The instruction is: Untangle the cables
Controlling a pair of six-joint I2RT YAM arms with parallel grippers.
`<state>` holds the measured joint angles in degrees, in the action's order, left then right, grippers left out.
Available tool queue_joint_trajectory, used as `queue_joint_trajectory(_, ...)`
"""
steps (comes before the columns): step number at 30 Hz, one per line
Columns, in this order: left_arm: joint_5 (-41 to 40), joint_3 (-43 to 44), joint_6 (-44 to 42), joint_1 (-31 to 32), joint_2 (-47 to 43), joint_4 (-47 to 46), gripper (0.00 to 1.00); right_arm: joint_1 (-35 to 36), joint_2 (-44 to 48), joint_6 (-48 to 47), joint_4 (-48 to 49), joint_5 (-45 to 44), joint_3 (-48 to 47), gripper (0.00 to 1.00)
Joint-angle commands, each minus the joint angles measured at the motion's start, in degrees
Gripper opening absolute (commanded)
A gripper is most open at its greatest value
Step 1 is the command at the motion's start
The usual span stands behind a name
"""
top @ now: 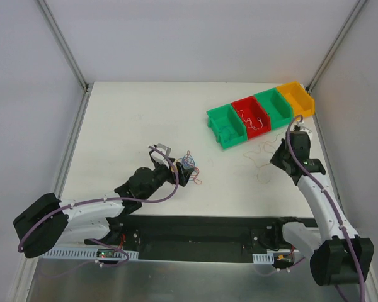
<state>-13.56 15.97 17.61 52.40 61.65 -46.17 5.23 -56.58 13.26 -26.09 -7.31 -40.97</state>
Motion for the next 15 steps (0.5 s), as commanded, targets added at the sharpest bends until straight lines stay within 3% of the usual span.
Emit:
queue_joint_trajectory(1, 0.2, -0.8, 1.0, -0.4, -1.8, -3.7, 0.96, 0.0, -0.5, -0.4, -2.0, -13.0, -10.0, 0.0)
queue_joint_trajectory(5, 1.1, -0.8, 1.2, -0.4, -1.7, -3.7, 0.96, 0.0, -10.4, -0.8, 0.2, -27.5, -21.2, 0.0)
queue_joint_trajectory(11, 1.3, -2.0, 2.3, -0.5, -3.6, -4.7, 0.96, 0.0, -30.1, -12.9, 10.1, -49.3, -38.7, 0.0)
queue_joint_trajectory(15, 1.2, -3.1, 2.6, -0.4, -5.4, -5.3, 0.96, -0.6, -41.6, -28.6, 24.7, -51.8, -44.0, 0.0)
